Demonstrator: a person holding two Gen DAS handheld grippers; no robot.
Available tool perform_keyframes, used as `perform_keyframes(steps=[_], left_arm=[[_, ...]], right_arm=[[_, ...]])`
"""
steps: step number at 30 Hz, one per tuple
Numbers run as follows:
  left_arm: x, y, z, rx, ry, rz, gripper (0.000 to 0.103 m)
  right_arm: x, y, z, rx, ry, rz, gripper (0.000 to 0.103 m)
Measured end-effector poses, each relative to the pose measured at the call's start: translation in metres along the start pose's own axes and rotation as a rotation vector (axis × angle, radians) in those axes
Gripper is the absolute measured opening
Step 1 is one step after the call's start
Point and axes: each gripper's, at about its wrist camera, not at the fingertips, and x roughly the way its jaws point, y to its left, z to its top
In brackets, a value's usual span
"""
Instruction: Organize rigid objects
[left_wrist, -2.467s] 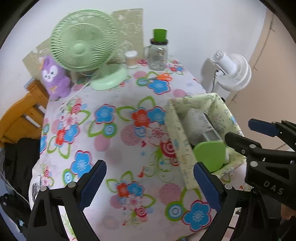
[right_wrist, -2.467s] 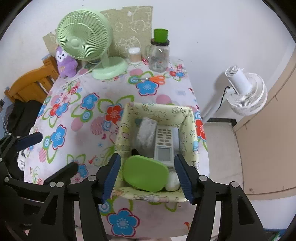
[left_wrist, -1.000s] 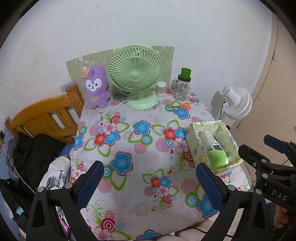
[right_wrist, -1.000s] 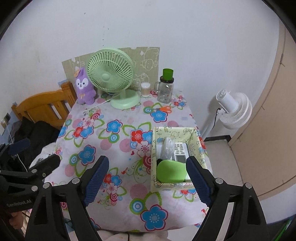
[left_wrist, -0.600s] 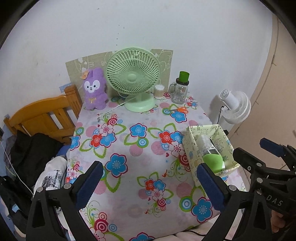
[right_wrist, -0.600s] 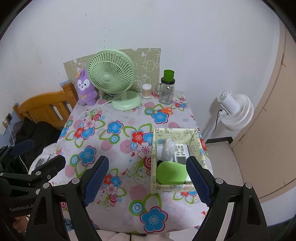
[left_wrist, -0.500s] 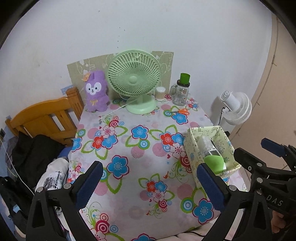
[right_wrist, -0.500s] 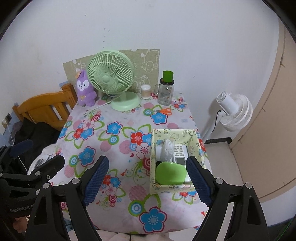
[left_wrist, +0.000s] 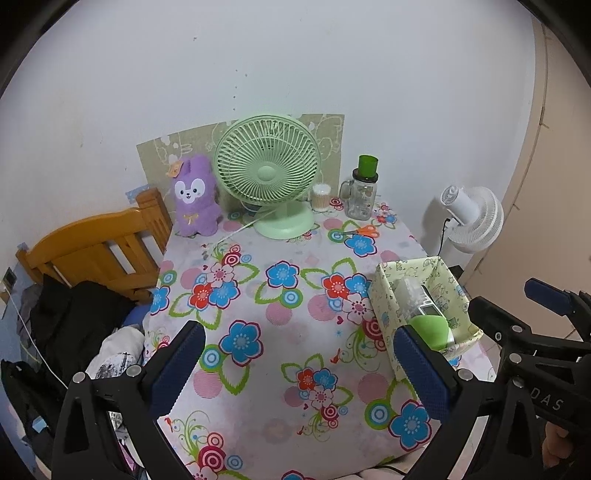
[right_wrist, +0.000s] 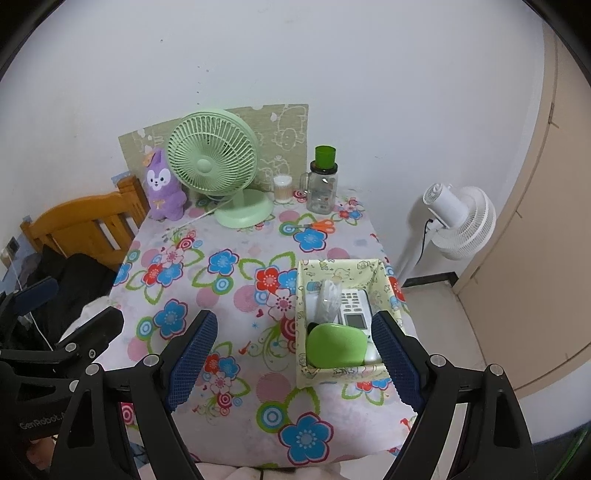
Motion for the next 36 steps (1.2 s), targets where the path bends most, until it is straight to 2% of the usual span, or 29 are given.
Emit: perform_keyframes(steps=[36], left_arm=[[0.0026,-0.0015,-0.0025,-0.005,0.013,0.002,0.103]], right_arm=[[0.0034,-0.0016,-0.0044,0.01,0.003,0.002,0.088]])
